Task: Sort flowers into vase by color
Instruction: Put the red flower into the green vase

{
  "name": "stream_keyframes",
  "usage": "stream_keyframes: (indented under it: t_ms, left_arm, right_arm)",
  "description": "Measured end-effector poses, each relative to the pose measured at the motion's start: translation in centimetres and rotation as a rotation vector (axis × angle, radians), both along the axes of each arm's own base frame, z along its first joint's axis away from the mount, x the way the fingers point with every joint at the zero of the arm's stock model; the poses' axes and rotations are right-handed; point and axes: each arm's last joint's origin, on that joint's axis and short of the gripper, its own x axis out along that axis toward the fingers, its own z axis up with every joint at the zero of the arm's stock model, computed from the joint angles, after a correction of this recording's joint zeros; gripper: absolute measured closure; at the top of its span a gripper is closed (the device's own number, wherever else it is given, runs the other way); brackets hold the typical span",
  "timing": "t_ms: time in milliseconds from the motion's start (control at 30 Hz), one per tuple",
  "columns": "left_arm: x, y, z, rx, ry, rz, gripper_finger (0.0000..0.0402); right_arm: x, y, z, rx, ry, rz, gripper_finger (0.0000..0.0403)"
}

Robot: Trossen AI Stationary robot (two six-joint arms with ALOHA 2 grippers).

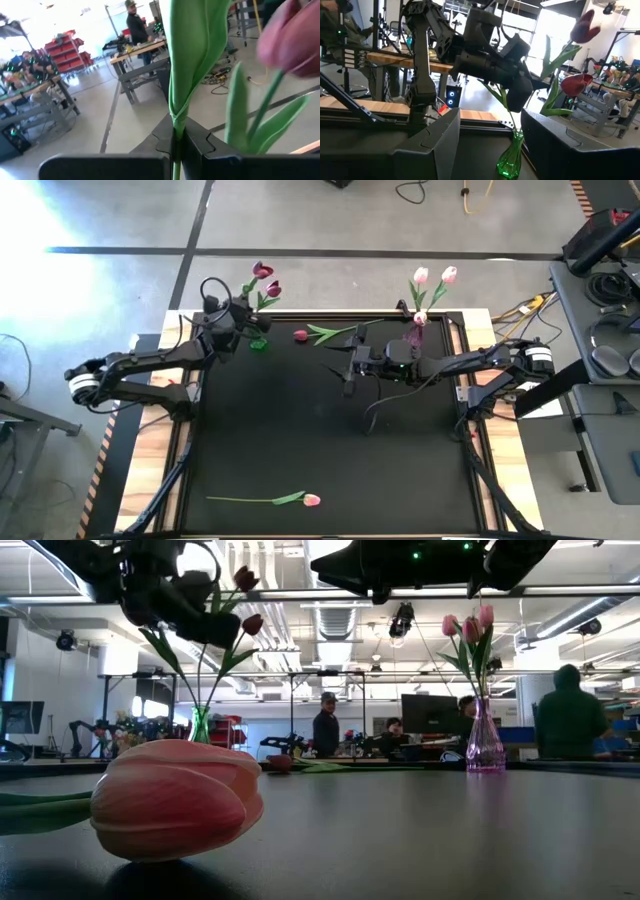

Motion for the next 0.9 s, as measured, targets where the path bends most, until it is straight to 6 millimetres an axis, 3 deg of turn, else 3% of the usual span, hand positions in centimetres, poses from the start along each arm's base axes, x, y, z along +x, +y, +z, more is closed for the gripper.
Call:
stream_keyframes:
  t_ms: [200, 700, 800, 900]
  left_arm:
    - [-0.41, 0.25, -0.80, -0.020, -0.023, 0.021, 0.0394]
    - [-0.41, 0.24, -0.61, -0.013, -0.030, 0.020, 0.0288]
    - [-0.41, 0.24, -0.61, -0.013, -0.030, 0.020, 0.0289]
    - [-0.41, 0.24, -0.62, -0.013, -0.030, 0.017, 0.0317]
  right_arm:
    - [0.00, 0.00, 0.00, 0.001, -0.001, 0.000, 0.0200]
    - [0.00, -0.03, -0.01, 0.000, 0.000, -0.001, 0.0200]
    - [0.00, -0.03, -0.01, -0.001, 0.000, -0.001, 0.0200]
    - [0.00, -0.03, -0.01, -0.001, 0.000, -0.001, 0.0200]
